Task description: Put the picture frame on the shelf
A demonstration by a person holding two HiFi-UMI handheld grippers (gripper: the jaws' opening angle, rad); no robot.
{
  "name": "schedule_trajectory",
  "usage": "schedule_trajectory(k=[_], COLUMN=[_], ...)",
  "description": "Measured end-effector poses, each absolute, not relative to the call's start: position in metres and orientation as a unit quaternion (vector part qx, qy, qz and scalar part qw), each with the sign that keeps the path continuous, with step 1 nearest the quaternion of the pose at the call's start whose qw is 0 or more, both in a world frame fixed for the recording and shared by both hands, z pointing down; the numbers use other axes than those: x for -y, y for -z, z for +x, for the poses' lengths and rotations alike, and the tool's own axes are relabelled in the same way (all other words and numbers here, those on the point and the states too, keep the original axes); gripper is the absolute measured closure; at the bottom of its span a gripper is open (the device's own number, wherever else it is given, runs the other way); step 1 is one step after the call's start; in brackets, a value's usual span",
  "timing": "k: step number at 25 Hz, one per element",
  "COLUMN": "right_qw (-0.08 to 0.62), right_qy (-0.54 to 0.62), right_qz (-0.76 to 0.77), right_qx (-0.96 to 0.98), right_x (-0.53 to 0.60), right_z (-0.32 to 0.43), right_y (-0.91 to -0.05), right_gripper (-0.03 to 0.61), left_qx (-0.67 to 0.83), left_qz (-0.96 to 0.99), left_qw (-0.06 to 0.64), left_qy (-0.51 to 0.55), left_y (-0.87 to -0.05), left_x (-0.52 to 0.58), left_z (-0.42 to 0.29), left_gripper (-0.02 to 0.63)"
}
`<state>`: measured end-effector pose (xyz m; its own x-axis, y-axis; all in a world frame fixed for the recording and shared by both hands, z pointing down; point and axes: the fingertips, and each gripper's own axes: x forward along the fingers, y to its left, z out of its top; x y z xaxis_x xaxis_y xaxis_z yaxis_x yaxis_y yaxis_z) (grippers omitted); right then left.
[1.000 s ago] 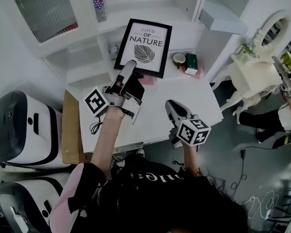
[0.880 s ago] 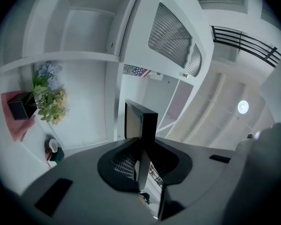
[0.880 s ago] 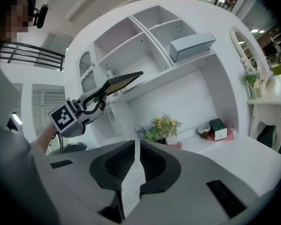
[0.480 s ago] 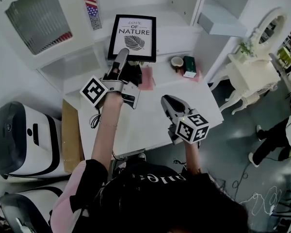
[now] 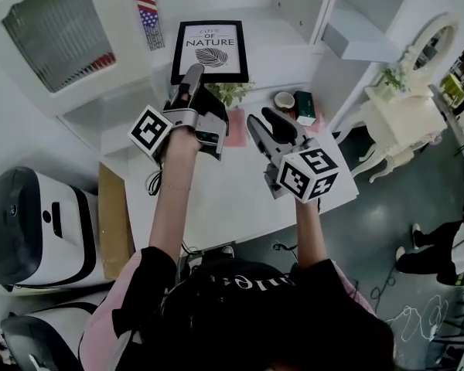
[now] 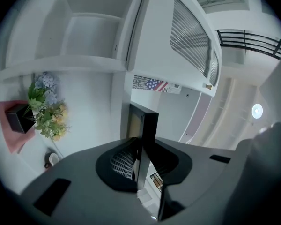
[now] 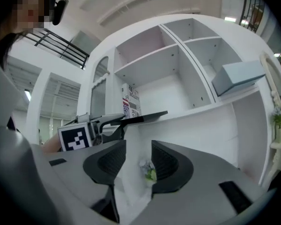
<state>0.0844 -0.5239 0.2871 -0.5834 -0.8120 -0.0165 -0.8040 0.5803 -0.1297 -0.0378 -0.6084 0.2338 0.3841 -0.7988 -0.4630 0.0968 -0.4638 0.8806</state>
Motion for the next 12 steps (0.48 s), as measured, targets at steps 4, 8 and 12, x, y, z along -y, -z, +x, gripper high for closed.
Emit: schedule_trajectory(k=[4,8,12], right_qw=[0.059,0.08,0.065], right_qy=[0.032,0.021,0.004], right_qz=[-0.458,-0.461,-0.475], right_qx=[-0.887,-0.884,-0.878], right_x=[0.55,0.575,0.596], right_z=[0.07,0.062,0.057], right_y=[-0.257,-0.23,-0.221], right_gripper=[0.398,0.399,0.399], left_qx=[0.257,0.246,0.238], left_qz=[0.697,0.691,0.691], left_qw=[0.449,0.458,0.459], left_qy=[0.496,0.502,0.506], left_y=[-0.231,-0.225,-0.224], left_x=[0.621,0.63,0.636], left_z=[-0.04,-0.041,-0.043], left_gripper=[0.539,0.525,0.517])
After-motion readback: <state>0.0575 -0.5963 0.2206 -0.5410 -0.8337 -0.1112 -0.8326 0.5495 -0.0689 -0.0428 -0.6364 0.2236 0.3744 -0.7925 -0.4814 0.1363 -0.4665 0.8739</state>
